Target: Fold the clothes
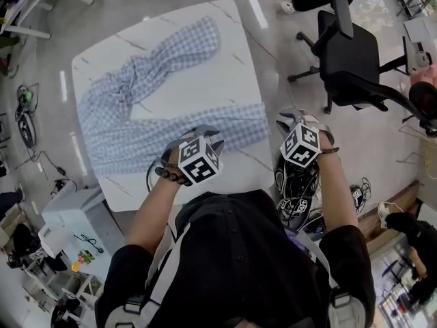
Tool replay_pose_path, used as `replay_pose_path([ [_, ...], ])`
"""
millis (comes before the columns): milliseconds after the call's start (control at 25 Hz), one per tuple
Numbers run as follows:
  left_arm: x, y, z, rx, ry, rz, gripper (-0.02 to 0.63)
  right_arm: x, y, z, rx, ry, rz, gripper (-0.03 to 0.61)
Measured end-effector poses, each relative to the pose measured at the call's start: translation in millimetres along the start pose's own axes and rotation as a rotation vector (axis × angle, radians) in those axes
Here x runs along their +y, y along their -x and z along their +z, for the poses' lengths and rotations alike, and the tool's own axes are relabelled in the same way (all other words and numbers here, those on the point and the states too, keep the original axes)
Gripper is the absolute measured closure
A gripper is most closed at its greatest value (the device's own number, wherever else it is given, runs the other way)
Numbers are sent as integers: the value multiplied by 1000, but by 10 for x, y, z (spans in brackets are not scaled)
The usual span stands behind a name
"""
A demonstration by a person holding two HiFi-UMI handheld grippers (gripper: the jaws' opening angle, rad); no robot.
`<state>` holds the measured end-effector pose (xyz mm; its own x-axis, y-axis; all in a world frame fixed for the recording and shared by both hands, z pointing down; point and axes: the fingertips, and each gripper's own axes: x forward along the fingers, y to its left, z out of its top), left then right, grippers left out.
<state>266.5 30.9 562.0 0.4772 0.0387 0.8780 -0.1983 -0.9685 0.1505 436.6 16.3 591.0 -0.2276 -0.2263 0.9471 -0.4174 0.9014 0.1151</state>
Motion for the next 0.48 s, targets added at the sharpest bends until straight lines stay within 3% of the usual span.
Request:
replay_pose_path([
  [120, 176, -19, -49, 19, 16, 47, 503, -87, -117, 152, -24, 21, -18, 485],
  [240, 168, -72, -118, 49, 15, 45, 508, -163, -241, 262, -36, 37, -14, 485],
  [480, 21, -207, -187, 80, 6, 26, 508, -174, -320, 475, -55, 62, 93, 477],
])
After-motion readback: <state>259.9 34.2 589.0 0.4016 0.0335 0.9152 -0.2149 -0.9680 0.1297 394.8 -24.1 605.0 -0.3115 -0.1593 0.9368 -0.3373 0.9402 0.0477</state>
